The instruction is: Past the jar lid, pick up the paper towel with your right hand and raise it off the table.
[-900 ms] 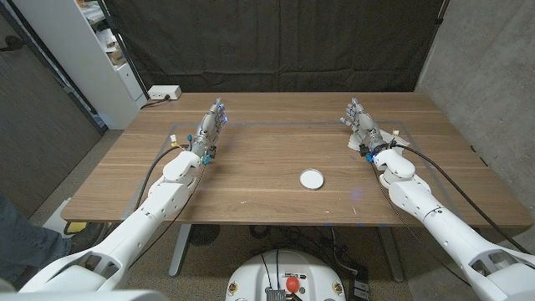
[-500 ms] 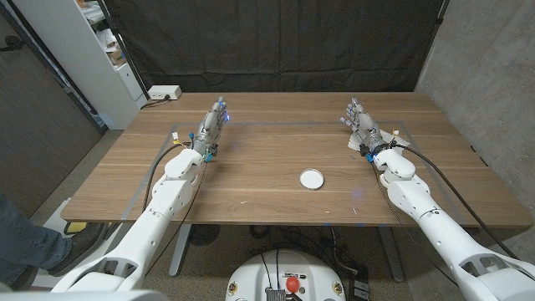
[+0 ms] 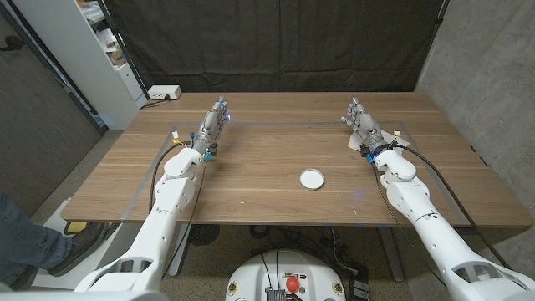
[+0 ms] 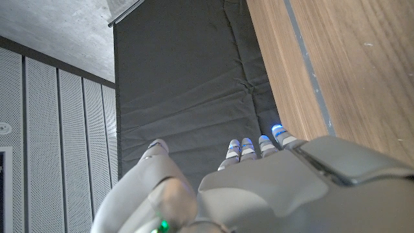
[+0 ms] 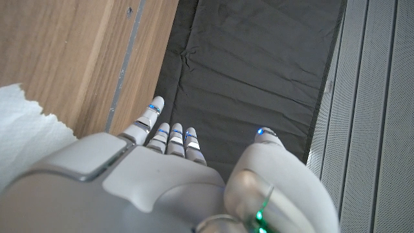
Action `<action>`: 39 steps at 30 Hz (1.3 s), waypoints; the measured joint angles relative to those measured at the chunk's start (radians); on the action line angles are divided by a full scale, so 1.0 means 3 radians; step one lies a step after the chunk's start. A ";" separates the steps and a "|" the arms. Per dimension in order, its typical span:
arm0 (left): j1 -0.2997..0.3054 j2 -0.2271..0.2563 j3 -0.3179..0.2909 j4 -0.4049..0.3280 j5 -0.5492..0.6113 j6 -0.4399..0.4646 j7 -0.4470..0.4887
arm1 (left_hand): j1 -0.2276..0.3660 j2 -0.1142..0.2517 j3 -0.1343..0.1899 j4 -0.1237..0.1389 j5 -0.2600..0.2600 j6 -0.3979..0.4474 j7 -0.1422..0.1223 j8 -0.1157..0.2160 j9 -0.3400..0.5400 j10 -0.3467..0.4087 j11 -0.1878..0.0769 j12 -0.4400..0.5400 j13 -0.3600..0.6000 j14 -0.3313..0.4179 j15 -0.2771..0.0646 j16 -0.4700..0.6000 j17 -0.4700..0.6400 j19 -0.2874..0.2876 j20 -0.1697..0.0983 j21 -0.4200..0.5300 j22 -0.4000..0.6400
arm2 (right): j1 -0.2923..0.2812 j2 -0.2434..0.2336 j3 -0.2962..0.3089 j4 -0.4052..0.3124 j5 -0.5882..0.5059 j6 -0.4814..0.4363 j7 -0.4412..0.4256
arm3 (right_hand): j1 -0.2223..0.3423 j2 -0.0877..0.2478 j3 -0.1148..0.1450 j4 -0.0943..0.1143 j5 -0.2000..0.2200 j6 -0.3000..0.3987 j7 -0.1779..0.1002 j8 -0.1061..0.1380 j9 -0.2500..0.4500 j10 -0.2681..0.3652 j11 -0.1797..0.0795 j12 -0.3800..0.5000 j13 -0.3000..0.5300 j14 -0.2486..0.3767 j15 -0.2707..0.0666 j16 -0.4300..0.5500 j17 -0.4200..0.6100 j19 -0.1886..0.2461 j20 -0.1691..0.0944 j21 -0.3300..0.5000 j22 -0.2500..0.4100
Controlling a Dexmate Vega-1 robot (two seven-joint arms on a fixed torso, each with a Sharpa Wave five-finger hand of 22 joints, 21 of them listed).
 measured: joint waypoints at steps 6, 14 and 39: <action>-0.0019 -0.0073 -0.0088 -0.0007 0.0102 0.0031 -0.0084 | 0.0000 0.0000 0.0014 -0.0014 0.0000 0.0000 0.0000 0.0000 0.0000 0.0000 0.0000 0.0000 0.0000 0.0000 0.0000 0.0000 0.0000 0.0000 0.0000 -0.0013 0.0000 | -0.0023 0.0054 0.0066 -0.0045 -0.0081 -0.0006 0.0034 | 0.0000 0.0000 0.0000 0.0000 0.0014 0.0000 0.0000 0.0000 0.0000 0.0000 0.0000 0.0000 0.0000 0.0000 0.0000 0.0000 -0.0016 0.0012 0.0012 -0.0009 0.0000; -0.0041 -0.0151 -0.0166 -0.0037 0.0209 0.0063 -0.0163 | 0.0000 0.0000 0.0014 -0.0014 0.0000 0.0000 0.0000 0.0000 0.0000 0.0000 0.0000 0.0000 0.0000 0.0000 0.0000 0.0000 0.0000 0.0000 0.0000 -0.0026 -0.0001 | -0.0052 0.0097 0.0143 -0.0100 -0.0181 -0.0006 0.0066 | 0.0000 0.0000 0.0000 0.0000 0.0013 0.0000 0.0000 0.0000 0.0000 0.0000 0.0000 0.0000 -0.0001 0.0000 0.0000 0.0000 -0.0016 0.0012 0.0012 -0.0025 0.0000; -0.0040 -0.0217 -0.0230 -0.0111 0.0354 0.0152 -0.0256 | 0.0013 0.0013 0.0013 -0.0014 0.0000 0.0025 -0.0001 0.0000 -0.0001 0.0032 0.0007 0.0000 -0.0001 0.0000 0.0000 0.0000 -0.0001 0.0000 0.0000 -0.0063 0.0016 | -0.0144 0.0127 0.0265 -0.0255 -0.0366 0.0049 0.0078 | 0.0017 0.0017 0.0014 -0.0014 0.0012 0.0000 0.0000 0.0000 -0.0001 0.0000 -0.0001 0.0000 -0.0001 0.0000 0.0000 0.0000 -0.0047 0.0012 0.0012 -0.0051 -0.0001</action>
